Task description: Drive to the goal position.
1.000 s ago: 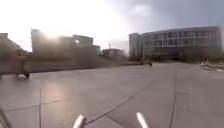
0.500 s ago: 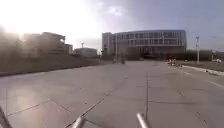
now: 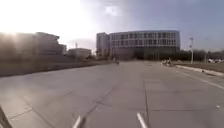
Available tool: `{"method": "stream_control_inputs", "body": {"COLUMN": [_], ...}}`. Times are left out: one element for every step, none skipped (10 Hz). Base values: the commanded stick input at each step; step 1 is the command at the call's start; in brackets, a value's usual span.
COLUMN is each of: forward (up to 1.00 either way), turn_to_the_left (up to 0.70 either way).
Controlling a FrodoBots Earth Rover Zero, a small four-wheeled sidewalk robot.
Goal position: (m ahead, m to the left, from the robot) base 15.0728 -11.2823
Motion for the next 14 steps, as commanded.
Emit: {"method": "stream_control_inputs", "body": {"forward": [1.00,1.00,1.00,1.00,1.00,1.00,1.00,1.00,1.00,1.00,1.00,1.00,1.00,1.00], "turn_to_the_left": [0.00,0.00,0.00,-0.07,-0.19,-0.27,-0.27,-0.27,-0.27,-0.27,0.00,0.00,0.00,0.00]}}
